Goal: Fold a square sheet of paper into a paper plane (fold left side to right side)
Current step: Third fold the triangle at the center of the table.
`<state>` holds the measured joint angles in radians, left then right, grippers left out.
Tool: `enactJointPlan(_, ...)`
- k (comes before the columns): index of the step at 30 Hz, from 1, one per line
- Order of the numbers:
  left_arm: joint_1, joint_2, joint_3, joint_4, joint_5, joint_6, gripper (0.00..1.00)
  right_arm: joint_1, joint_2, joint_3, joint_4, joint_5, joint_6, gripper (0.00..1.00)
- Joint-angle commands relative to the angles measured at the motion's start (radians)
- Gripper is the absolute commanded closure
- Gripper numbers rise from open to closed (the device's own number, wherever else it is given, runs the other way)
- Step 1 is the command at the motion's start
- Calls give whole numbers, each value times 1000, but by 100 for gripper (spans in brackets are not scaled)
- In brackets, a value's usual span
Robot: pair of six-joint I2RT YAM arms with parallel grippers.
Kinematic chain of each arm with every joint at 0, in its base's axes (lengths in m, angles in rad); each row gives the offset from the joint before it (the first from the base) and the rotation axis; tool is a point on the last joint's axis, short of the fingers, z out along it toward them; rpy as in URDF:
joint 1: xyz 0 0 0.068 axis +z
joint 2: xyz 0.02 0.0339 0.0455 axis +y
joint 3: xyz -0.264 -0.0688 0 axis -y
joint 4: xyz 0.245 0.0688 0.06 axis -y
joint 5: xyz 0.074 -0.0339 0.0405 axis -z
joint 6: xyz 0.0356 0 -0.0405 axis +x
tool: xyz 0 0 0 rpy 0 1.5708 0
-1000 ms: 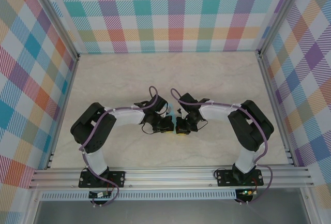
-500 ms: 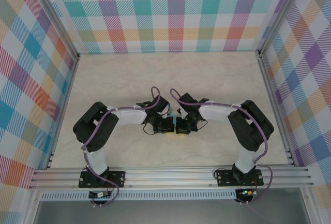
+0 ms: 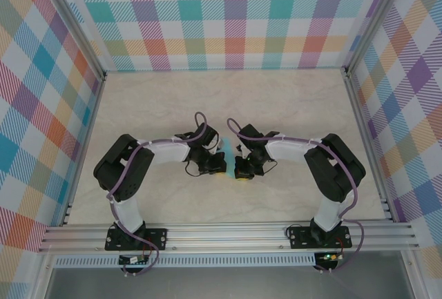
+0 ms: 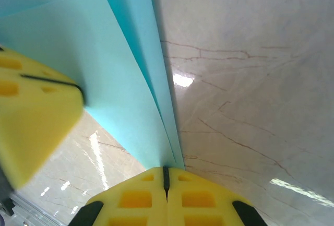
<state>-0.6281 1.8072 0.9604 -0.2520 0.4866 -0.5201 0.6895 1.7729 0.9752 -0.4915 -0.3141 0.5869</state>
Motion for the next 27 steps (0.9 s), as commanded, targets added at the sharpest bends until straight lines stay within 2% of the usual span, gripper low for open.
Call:
enactJointPlan(1,92,-10,-54,-139,-197,55,100,-4,53,-33,-130,132,-17,100)
enactJointPlan(11,227,-13,-86,-138,-183,114,100,-2,42,-33,-127,109,-19,100)
enactJointPlan(19,266,-112,-85,-128,-108,102,100,-2,-21,-31,-43,73,-52,99)
enactJointPlan(21,266,-158,-89,-123,-90,82,95,-1,-56,-22,-31,87,-76,92)
enactJointPlan(27,265,-263,-142,-37,-11,-26,73,-1,-206,-23,-21,192,-148,72)
